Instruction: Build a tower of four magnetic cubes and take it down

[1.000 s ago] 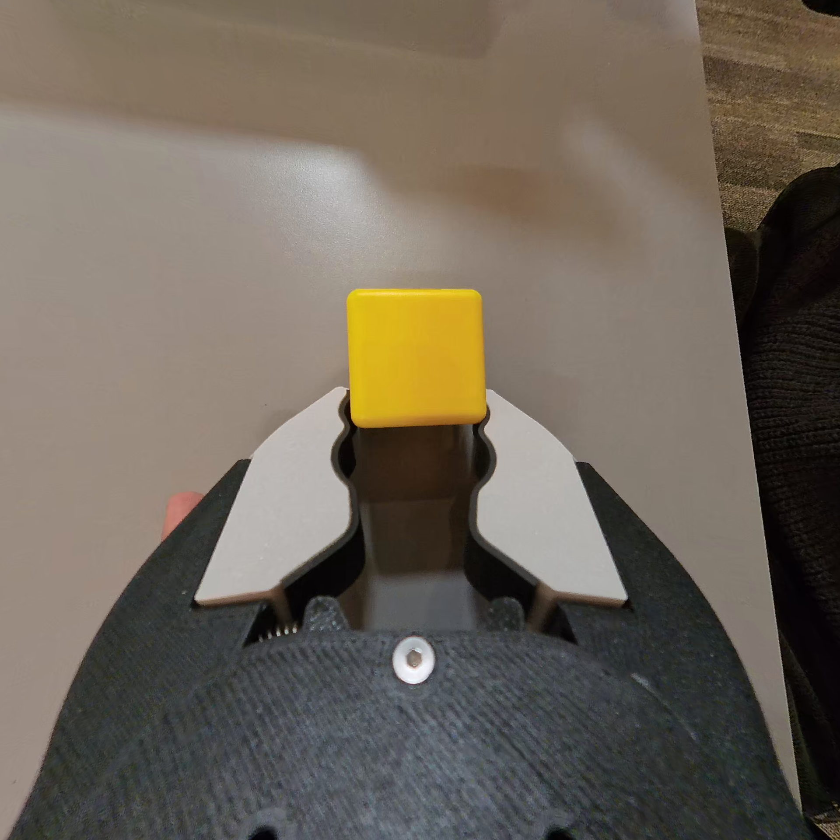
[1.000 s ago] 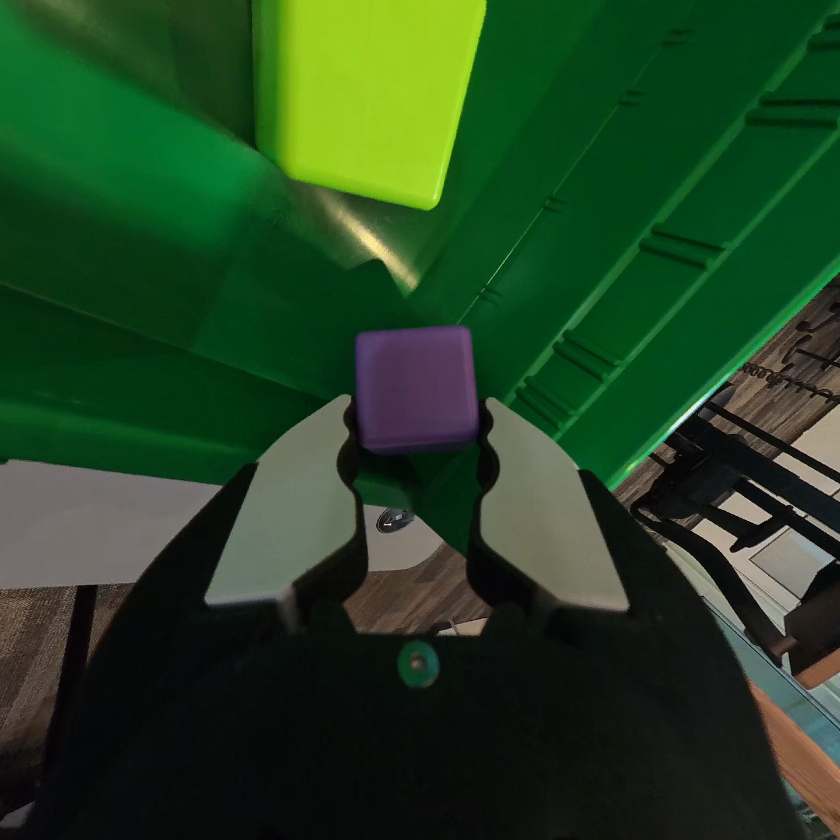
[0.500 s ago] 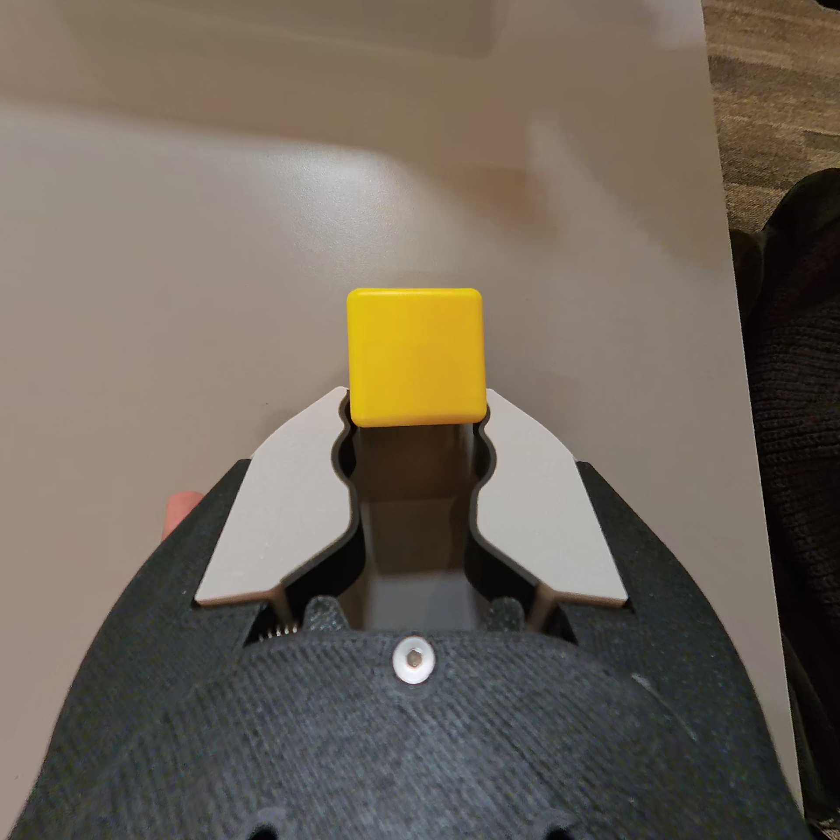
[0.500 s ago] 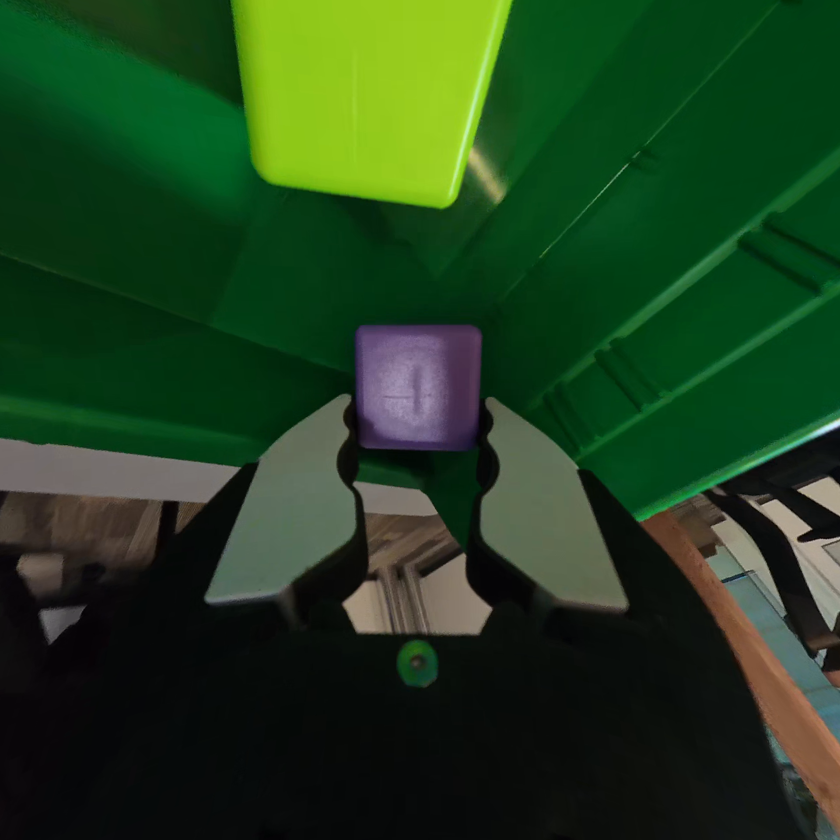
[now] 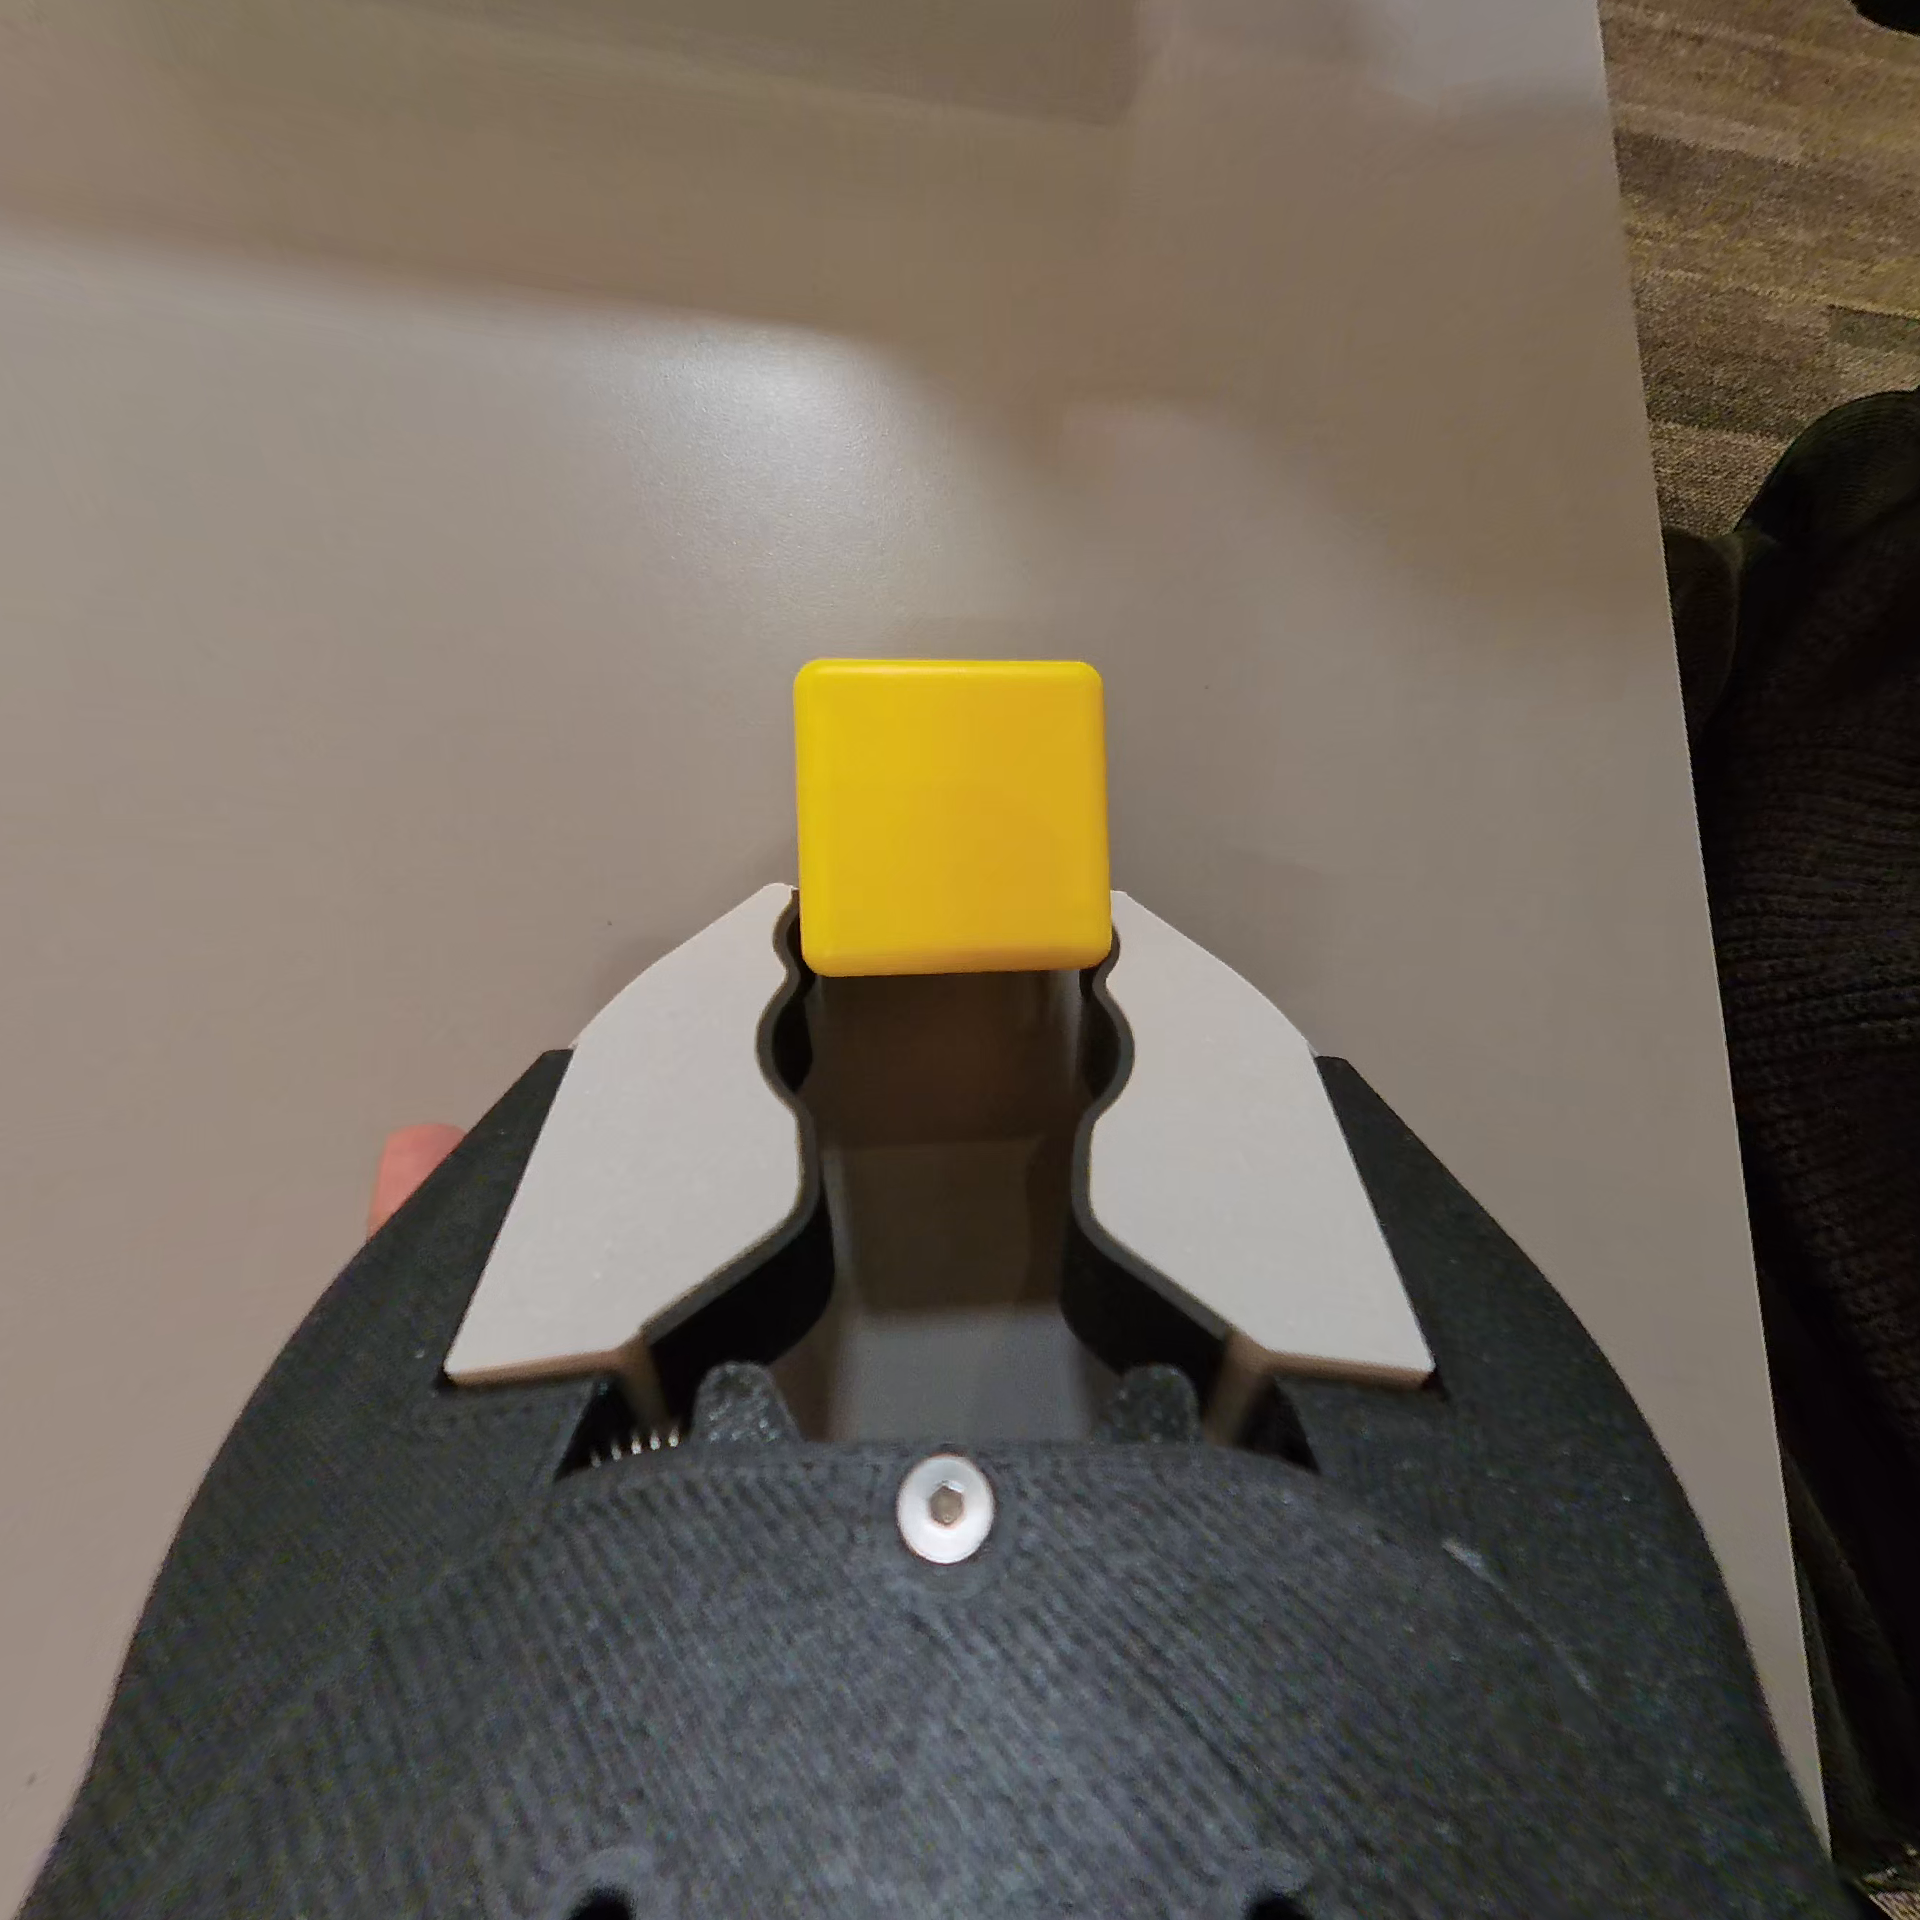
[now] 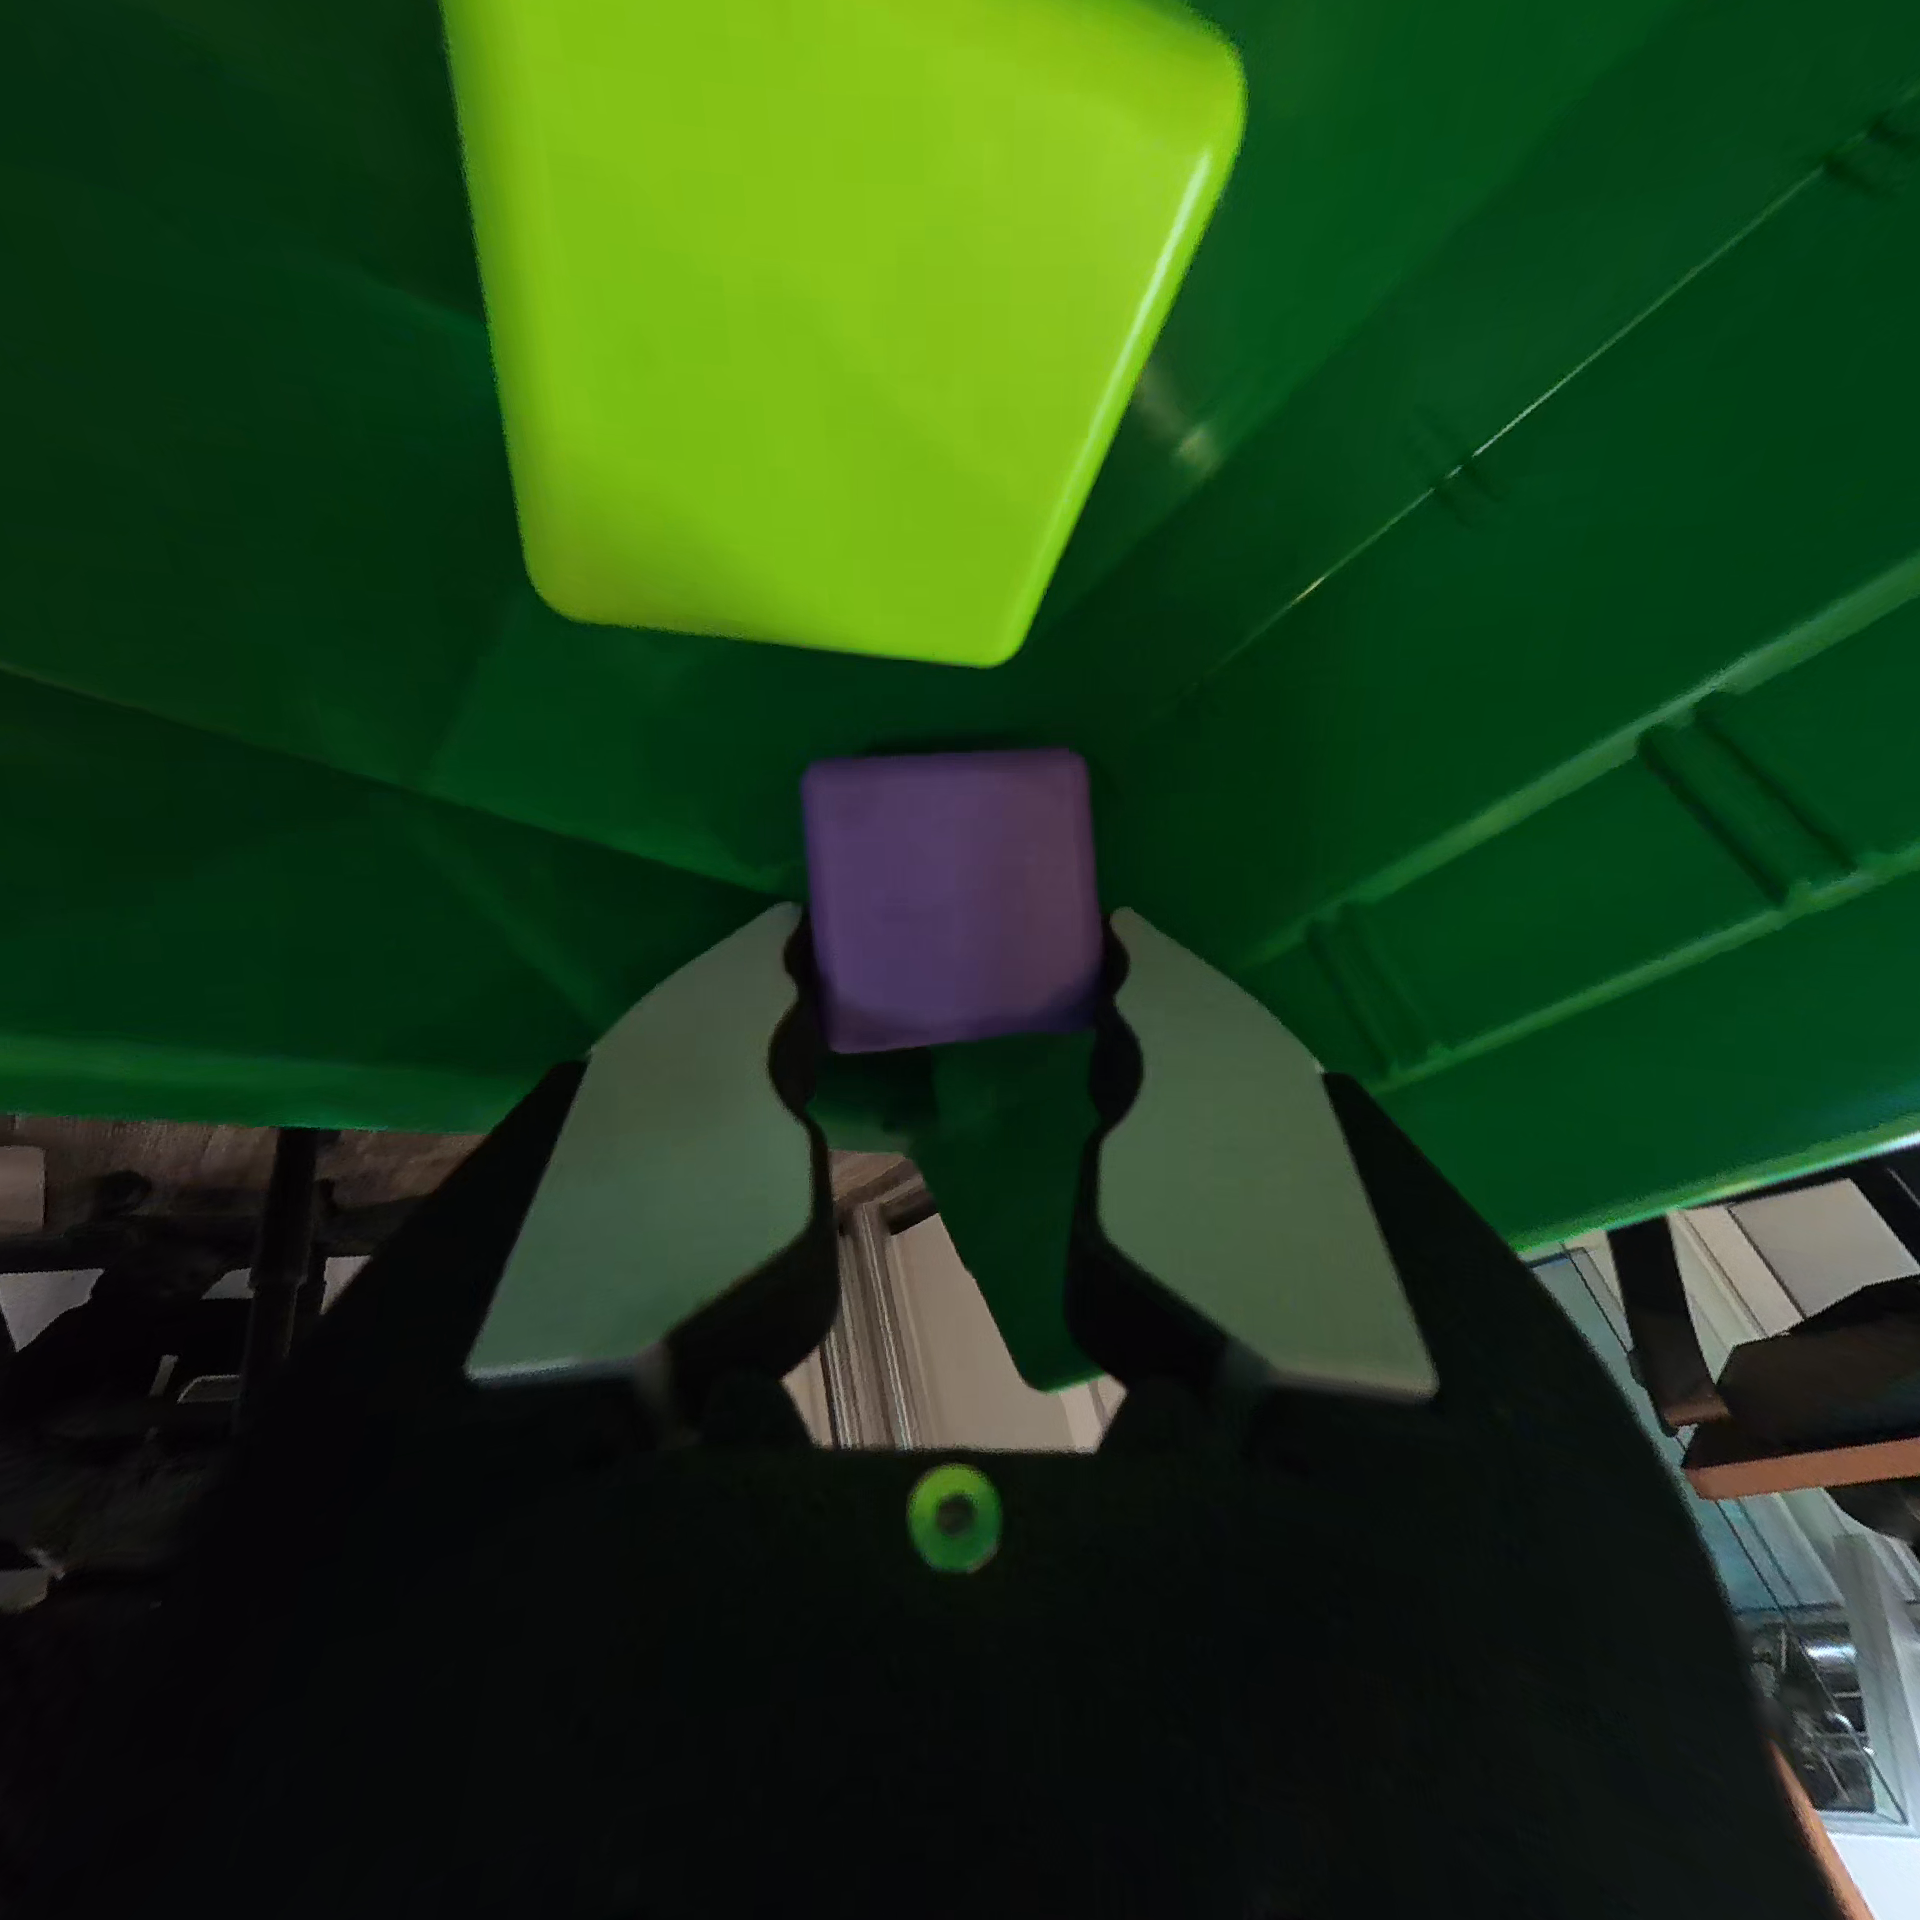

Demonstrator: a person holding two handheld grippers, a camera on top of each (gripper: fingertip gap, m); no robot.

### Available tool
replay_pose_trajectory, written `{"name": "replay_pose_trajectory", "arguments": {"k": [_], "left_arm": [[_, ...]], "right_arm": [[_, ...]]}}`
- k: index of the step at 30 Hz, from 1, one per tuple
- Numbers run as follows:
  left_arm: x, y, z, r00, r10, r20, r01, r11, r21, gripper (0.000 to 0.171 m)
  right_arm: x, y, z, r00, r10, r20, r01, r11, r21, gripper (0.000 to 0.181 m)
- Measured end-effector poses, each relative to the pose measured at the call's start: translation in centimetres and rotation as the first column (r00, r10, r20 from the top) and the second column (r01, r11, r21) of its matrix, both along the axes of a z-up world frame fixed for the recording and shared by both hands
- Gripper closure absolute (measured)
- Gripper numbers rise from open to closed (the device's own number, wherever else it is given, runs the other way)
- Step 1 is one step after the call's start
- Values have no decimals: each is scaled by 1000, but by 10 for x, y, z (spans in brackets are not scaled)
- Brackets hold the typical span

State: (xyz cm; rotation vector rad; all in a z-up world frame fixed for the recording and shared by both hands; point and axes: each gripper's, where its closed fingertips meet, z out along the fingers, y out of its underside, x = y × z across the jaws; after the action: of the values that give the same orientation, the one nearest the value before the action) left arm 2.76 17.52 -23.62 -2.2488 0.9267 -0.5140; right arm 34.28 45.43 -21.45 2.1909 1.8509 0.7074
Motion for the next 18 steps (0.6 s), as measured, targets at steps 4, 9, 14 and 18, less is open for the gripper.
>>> {"name": "replay_pose_trajectory", "arguments": {"k": [4,9,14,18], "left_arm": [[0,0,0,1000,0,0,0,1000,0,121],[0,0,0,1000,0,-1,0,1000,1,121],[0,0,0,1000,0,-1,0,1000,1,121],[0,0,0,1000,0,-1,0,1000,1,121]], "right_arm": [[-2,1,-2,1000,15,-2,-15,1000,9,128],[-5,1,-2,999,7,-31,-7,1000,17,121],[-6,4,8,998,26,-51,-23,998,60,117],[-13,1,37,988,41,-147,-20,990,142,110]]}}
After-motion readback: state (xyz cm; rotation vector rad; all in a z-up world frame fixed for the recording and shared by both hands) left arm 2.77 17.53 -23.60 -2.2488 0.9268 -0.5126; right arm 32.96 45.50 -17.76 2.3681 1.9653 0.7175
